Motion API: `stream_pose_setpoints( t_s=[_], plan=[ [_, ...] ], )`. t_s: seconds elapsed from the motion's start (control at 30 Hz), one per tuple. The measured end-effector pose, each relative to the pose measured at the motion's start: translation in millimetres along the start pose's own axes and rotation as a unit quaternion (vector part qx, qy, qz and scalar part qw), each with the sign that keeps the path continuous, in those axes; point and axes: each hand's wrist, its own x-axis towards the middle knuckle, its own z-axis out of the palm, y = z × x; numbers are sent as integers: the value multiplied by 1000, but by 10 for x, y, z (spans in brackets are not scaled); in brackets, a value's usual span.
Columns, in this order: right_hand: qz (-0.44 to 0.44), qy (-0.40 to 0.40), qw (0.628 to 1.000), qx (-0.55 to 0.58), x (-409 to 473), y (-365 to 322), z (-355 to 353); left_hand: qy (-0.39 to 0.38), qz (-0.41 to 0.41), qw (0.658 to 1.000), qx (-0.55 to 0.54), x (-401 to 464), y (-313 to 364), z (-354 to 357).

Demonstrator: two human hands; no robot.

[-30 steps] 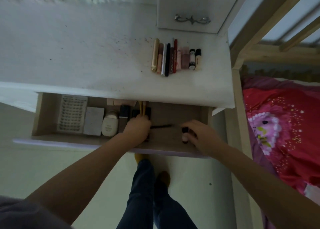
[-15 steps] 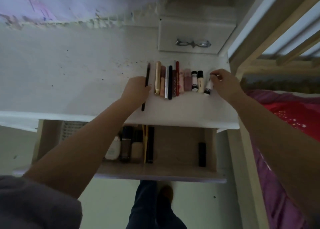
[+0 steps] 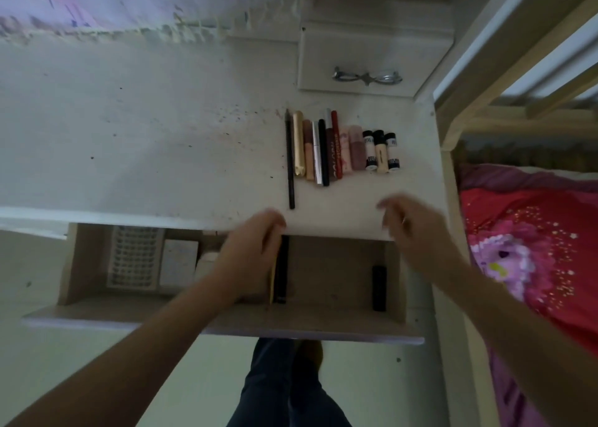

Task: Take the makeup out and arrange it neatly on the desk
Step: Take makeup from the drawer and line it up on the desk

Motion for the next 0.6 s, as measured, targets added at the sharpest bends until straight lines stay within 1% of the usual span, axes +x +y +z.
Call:
stream_pose_setpoints(
  t_s=[0.03, 0.07, 0.1, 0.13, 0.2, 0.27, 0.3, 0.43, 0.47, 0.5, 0.53, 0.6],
  plan=[
    [-11, -67, 998, -13, -262, 22, 124, -66, -4, 998, 18, -152, -91, 129],
    [-12, -146, 988, -49, -450, 82, 252, -128, -23, 991, 40, -244, -208, 280],
    [6, -214, 972, -100, -581, 198, 384, -173, -55, 981, 66, -278, -316, 425],
    [20, -261, 949, -177, -671, 338, 502, -199, -94, 971, 88, -264, -405, 558],
    [16, -314, 899, -305, -662, 494, 663, -210, -152, 957, 133, -166, -495, 790],
    [1, -330, 846, -419, -604, 489, 726, -199, -172, 945, 196, -41, -478, 966],
    [-4, -349, 825, -446, -562, 436, 741, -195, -177, 938, 226, 4, -449, 1028],
    [-33, -335, 811, -478, -403, 403, 822, -212, -170, 910, 312, 101, -344, 1128],
    [-20, -327, 815, -477, -389, 419, 822, -214, -165, 906, 326, 110, -339, 1146],
    [-14, -327, 808, -490, -379, 442, 821, -213, -164, 904, 332, 111, -343, 1165],
    [0, -364, 794, -487, -378, 444, 819, -212, -164, 904, 333, 106, -344, 1183],
    [8, -387, 776, -499, -403, 478, 815, -208, -170, 905, 331, 71, -323, 1189]
  ],
)
